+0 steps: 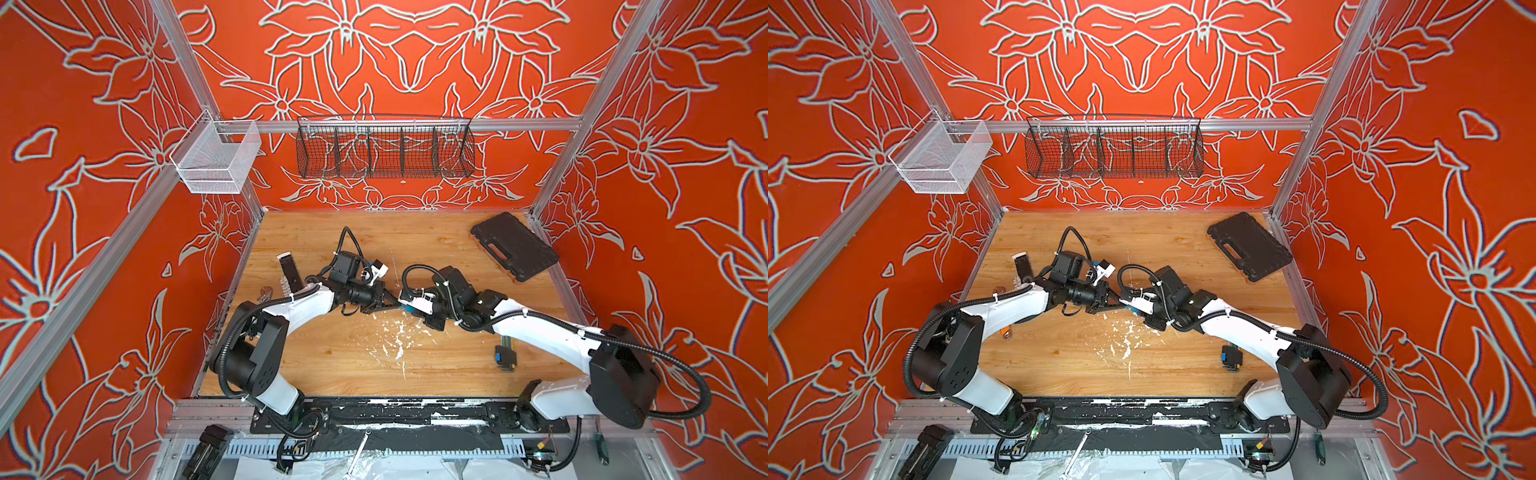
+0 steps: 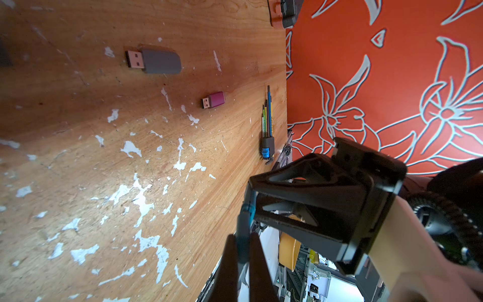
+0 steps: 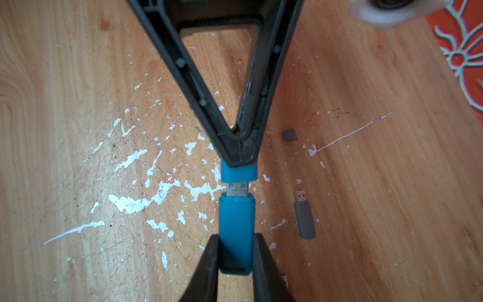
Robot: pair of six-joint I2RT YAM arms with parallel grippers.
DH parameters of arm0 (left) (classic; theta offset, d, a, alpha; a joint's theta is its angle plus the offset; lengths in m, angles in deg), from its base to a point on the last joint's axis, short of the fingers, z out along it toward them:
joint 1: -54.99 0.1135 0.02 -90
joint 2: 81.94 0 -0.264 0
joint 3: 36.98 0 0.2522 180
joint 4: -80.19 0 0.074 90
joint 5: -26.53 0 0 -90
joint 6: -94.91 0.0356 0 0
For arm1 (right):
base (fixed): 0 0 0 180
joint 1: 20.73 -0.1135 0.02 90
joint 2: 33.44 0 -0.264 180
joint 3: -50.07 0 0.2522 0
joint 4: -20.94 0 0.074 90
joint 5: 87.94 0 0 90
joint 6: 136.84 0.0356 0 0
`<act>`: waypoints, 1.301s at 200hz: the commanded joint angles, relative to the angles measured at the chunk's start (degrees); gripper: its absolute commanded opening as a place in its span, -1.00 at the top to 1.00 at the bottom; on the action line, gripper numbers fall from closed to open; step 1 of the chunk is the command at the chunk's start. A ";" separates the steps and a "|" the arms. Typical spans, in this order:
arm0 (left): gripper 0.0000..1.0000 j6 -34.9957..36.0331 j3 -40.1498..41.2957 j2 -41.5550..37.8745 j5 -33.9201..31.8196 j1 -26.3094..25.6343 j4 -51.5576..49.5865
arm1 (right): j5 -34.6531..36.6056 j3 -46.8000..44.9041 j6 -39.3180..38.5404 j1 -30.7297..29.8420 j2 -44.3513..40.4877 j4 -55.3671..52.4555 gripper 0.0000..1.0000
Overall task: Close the usb drive cover
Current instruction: Close the cover of the USB drive.
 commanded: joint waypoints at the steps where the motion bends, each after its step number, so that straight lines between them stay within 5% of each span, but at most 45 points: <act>1: 1.00 -0.04 -0.26 -0.61 -0.25 -1.17 0.33 | -4.31 -0.90 -0.98 -2.19 -3.36 9.64 0.65; 108: 1.00 5.20 -1.74 -0.07 4.96 -1.22 -4.87 | -4.10 -3.38 -2.36 -2.03 -4.05 17.57 0.65; 260: 1.00 6.25 -0.06 -2.32 -1.22 -2.19 -5.50 | -5.45 0.34 -0.01 -2.15 -1.07 16.79 0.65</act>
